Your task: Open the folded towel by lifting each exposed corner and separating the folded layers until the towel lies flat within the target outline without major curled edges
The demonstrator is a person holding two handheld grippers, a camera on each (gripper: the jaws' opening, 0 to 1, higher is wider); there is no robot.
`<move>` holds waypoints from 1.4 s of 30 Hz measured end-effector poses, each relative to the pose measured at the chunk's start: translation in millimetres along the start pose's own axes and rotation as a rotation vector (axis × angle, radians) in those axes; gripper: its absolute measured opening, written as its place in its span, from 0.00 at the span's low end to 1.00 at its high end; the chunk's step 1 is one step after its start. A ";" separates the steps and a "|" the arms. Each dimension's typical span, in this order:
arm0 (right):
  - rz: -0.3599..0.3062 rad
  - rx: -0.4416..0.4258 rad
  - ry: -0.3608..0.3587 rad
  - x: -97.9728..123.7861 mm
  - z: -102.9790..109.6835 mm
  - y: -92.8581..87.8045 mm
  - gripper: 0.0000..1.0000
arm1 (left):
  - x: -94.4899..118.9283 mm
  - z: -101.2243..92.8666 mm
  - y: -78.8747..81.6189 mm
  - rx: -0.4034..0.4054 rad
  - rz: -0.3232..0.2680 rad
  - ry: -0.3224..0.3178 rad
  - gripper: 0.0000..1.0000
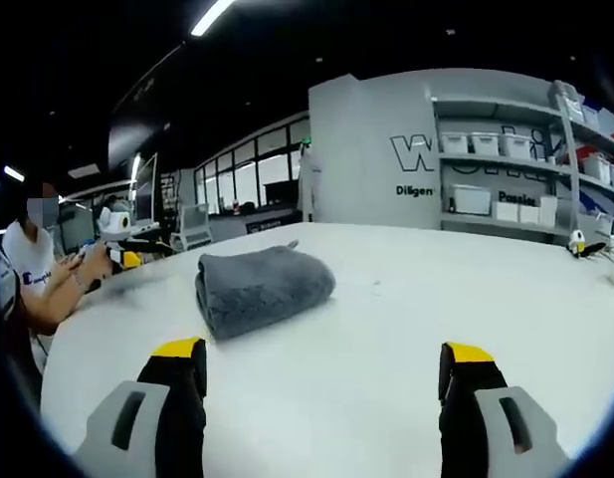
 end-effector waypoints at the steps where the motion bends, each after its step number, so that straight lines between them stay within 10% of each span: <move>1: -0.002 0.005 0.001 -0.1 1.9 3.5 0.99 | 0.0 0.5 0.1 0.003 0.000 -0.002 0.99; 22: -0.025 0.235 0.029 2.8 51.1 100.7 0.99 | -1.3 -1.2 -0.5 0.001 0.010 -0.008 0.99; 42: 0.089 0.398 0.162 -54.7 130.7 138.0 0.99 | 0.9 -0.8 0.0 -0.010 0.014 0.001 0.99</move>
Point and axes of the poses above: the point that each gripper's makers call its tool centre point, and the gripper's own axes: x roughly backward along the fingers, z roughly to its left, y roughly out of its top, the point moved 2 cm from there along x, roughly backward along the fingers, and after that the axes turned 6 degrees about z, right-handed, at the moved point
